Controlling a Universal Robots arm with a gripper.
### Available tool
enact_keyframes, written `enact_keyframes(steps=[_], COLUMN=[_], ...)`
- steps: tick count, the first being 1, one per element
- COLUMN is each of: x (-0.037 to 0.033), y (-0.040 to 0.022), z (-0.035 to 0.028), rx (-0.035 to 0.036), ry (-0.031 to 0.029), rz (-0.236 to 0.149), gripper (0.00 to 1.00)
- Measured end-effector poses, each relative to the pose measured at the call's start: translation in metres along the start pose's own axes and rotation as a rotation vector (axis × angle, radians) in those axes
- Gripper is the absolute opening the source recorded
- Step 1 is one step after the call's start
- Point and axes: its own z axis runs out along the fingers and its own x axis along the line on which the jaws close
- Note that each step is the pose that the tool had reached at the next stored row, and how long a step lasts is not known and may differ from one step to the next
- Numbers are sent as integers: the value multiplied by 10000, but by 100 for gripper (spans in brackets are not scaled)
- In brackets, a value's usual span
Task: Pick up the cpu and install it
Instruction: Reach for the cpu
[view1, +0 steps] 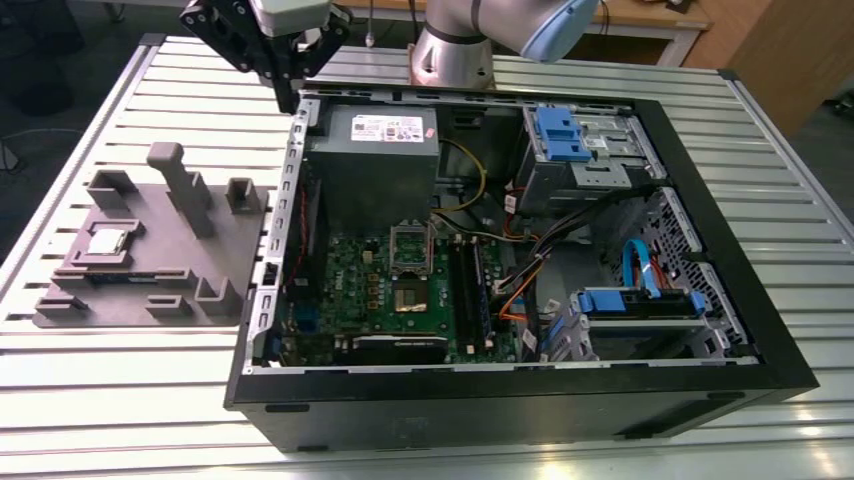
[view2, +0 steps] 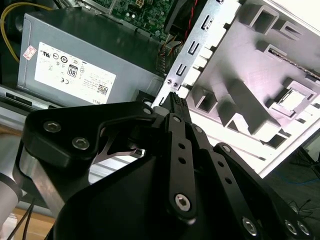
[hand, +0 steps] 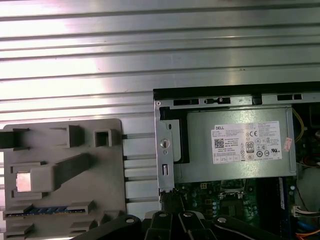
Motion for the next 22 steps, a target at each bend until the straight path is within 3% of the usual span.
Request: enact_keyframes(steps=[22], x=[123], y=[-10], z=[17], rx=[1], ry=[11], rz=[1], gripper=[10])
